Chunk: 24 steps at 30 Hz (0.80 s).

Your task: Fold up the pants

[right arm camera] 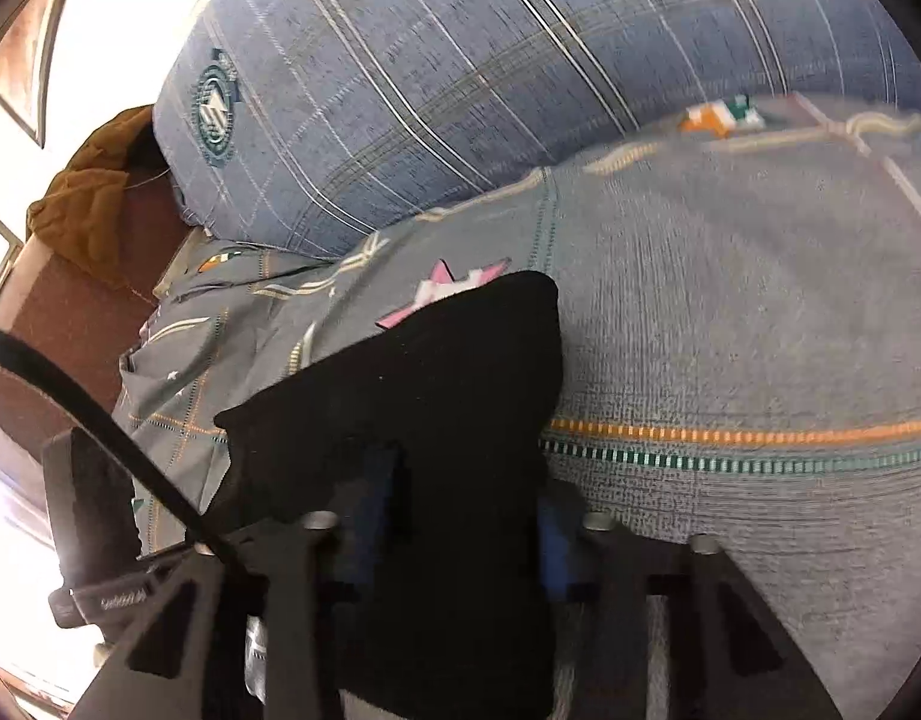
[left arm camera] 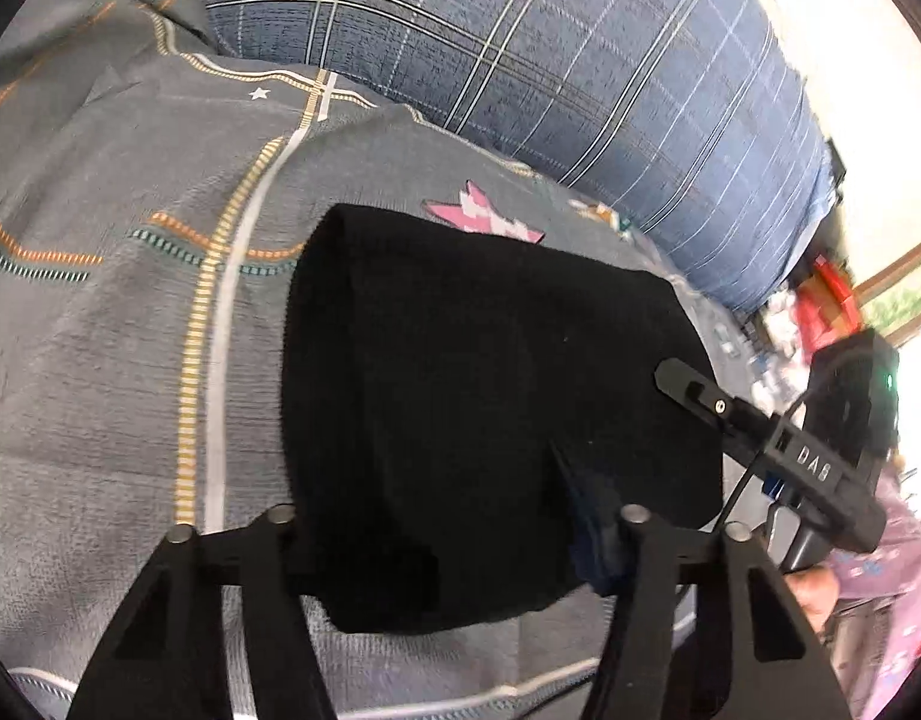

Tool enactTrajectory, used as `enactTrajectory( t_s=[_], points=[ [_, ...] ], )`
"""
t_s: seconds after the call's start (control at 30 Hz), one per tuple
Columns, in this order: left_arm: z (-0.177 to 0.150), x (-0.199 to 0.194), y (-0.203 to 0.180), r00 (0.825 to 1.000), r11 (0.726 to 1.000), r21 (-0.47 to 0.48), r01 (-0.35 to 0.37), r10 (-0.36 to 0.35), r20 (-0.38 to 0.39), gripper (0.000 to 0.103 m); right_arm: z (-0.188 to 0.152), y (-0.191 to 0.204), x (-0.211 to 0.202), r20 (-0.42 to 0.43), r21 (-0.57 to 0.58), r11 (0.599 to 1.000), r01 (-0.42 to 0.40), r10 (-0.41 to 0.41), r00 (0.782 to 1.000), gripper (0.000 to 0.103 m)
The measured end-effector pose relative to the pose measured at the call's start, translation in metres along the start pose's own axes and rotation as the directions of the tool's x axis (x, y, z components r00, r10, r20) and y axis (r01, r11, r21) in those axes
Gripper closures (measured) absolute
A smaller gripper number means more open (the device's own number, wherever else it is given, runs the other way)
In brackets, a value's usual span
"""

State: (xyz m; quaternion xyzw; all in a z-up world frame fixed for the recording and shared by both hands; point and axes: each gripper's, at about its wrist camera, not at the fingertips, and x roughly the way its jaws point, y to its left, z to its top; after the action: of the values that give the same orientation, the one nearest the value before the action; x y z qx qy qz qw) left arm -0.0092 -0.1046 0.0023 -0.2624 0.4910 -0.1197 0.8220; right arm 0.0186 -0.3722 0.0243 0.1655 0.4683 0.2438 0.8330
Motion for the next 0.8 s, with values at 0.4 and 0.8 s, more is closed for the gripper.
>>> enactTrajectory(
  t_s=[0.4, 0.8],
  points=[
    [0.02, -0.055, -0.02, 0.994, 0.999, 0.0, 0.038, -0.038, 0.1, 0.047, 0.018, 0.056, -0.05, 0.124, -0.117, 0.993, -0.022, 0.037, 0.992, 0.068],
    [0.074, 0.003, -0.035, 0.998, 0.997, 0.052, -0.051, 0.048, 0.05, 0.047, 0.051, 0.022, -0.025, 0.14, -0.026, 0.999, 0.02, -0.016, 0.99, 0.069]
  ],
)
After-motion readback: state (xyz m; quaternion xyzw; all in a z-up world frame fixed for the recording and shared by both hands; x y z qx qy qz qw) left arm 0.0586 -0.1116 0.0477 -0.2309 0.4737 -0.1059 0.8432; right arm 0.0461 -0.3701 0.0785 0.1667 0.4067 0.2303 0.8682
